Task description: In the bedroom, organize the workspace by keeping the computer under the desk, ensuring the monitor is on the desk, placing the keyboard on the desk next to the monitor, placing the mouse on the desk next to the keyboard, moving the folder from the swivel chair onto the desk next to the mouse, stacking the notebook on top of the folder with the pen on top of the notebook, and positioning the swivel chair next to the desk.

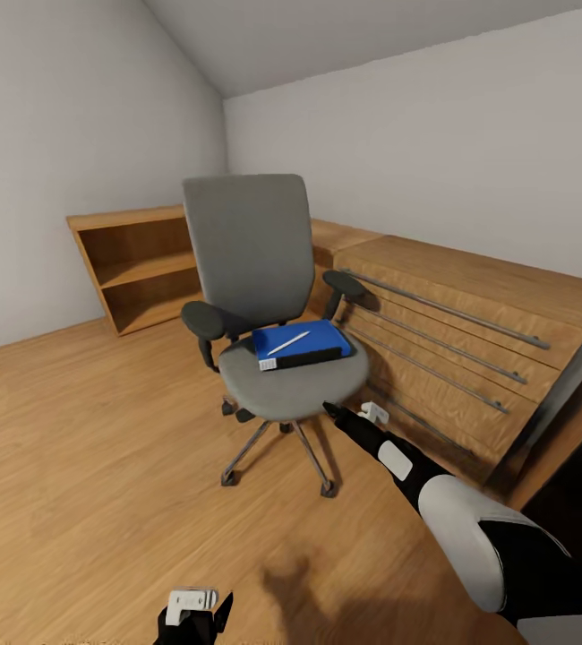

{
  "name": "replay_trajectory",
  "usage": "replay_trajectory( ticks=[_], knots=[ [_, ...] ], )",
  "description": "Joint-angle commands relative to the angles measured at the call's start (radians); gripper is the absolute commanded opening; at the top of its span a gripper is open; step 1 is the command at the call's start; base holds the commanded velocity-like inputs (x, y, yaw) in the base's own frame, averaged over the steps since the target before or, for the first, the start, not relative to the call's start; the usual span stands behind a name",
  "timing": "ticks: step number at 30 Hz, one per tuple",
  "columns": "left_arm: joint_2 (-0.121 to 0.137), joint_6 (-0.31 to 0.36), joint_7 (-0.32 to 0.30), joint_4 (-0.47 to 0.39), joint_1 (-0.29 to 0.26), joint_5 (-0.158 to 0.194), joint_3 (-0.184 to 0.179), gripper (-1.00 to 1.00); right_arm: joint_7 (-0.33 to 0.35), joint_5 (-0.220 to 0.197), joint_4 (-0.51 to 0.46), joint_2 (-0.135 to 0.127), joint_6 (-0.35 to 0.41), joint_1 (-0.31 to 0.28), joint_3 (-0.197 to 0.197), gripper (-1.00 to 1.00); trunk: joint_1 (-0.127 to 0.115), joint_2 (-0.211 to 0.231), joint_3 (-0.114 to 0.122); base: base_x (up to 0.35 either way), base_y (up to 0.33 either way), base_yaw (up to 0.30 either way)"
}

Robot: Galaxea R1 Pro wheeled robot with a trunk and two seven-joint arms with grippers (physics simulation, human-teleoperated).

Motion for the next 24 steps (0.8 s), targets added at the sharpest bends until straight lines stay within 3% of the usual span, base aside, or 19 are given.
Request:
replay_trajectory(
  ticks=[1, 18, 24],
  knots=[
    [-0.001, 0.000, -0.009, 0.001, 0.000, 0.007, 0.004, 1.00, 0.004, -0.001, 0.000, 0.001, 0.004, -0.001, -0.008, 1.00, -0.001, 0.000, -0.001, -0.216, -0.008, 0.000],
    [-0.001, 0.000, -0.010, 0.001, 0.000, 0.007, 0.004, 1.00, 0.004, 0.001, 0.001, 0.001, 0.003, -0.001, -0.007, 1.00, -0.001, 0.000, -0.001, -0.308, -0.001, 0.000],
    [0.000, -0.001, -0.012, 0.001, 0.000, 0.009, 0.004, 1.00, 0.004, 0.001, 0.002, 0.001, 0.003, 0.000, -0.007, 1.00, -0.001, 0.000, -0.001, -0.106, 0.000, 0.000]
  ],
)
